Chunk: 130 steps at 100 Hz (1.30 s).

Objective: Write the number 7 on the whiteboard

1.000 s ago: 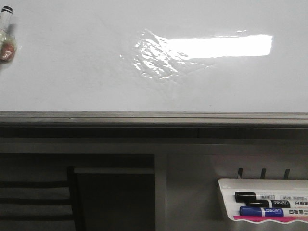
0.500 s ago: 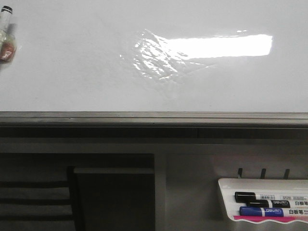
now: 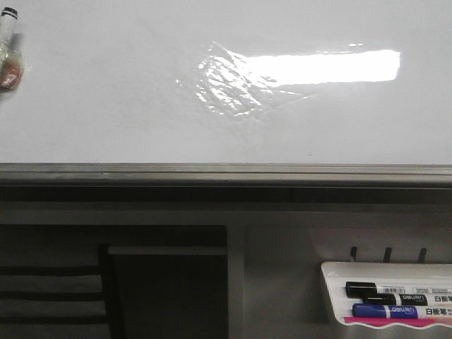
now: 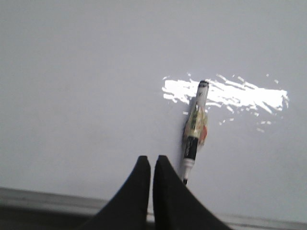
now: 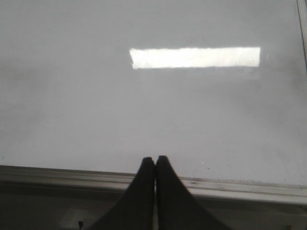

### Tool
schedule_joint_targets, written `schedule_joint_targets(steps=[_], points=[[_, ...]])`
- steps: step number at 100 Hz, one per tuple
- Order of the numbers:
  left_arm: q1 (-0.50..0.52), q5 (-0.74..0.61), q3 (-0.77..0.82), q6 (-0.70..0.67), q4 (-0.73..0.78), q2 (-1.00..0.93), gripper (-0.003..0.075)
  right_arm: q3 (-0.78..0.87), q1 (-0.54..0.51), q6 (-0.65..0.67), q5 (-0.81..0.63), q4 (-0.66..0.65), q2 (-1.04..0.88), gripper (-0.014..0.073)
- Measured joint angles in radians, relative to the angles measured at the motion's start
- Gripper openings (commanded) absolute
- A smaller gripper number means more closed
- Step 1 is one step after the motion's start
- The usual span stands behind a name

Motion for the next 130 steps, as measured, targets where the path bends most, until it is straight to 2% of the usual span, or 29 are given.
schedule_joint_targets(steps=[18, 44, 60, 84, 130], points=[[0.0, 0.088, -0.174, 0.001, -0.001, 0.037, -0.002, -0.169, 0.0, 0.0, 0.132, 0.024, 0.044, -0.0071], [0.0, 0.32, -0.426, 0.027, 0.006, 0.264, -0.002, -0.448, 0.0, 0.0, 0.302, 0.026, 0.295, -0.0071], [0.0, 0.402, -0.515, 0.03, 0.065, 0.38, -0.002, -0.563, 0.0, 0.0, 0.367, 0.026, 0.43, -0.0071], [0.0, 0.42, -0.521, 0.032, 0.078, 0.438, -0.002, -0.581, 0.0, 0.0, 0.356, 0.026, 0.517, -0.0071], [0.0, 0.42, -0.521, 0.034, 0.078, 0.438, -0.002, -0.581, 0.0, 0.0, 0.354, 0.026, 0.527, -0.0056]])
